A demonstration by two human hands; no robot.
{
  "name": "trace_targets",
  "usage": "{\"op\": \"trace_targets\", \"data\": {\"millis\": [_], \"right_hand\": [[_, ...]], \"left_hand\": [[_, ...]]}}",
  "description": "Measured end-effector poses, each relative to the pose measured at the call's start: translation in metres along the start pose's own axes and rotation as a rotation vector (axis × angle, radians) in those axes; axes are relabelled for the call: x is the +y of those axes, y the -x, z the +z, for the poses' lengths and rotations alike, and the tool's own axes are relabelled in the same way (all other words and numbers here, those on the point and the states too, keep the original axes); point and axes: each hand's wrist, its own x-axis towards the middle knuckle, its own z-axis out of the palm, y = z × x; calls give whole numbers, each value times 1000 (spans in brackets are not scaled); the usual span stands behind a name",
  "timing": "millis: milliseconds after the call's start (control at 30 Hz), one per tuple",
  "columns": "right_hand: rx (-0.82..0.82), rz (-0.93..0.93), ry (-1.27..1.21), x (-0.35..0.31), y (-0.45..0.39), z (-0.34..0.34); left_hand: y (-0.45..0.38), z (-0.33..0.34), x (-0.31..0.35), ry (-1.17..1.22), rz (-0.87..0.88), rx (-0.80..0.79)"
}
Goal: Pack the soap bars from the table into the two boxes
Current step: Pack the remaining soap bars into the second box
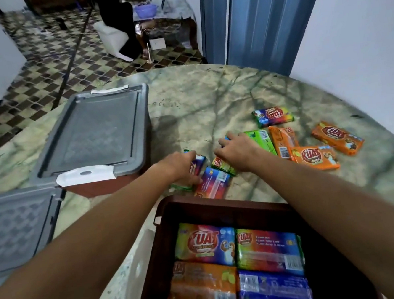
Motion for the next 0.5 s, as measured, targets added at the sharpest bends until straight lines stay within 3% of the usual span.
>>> {"op": "trace_targets", "data": {"millis": [133,300,500], "right_hand": [[7,-63,-78,8,12,-2],[97,69,-95,4,38,-17],[277,307,-311,7,110,-81]], "left_hand": [[-2,-1,11,77,-44,77],[4,1,19,46,-34,57],[49,-42,37,66,118,309]]}}
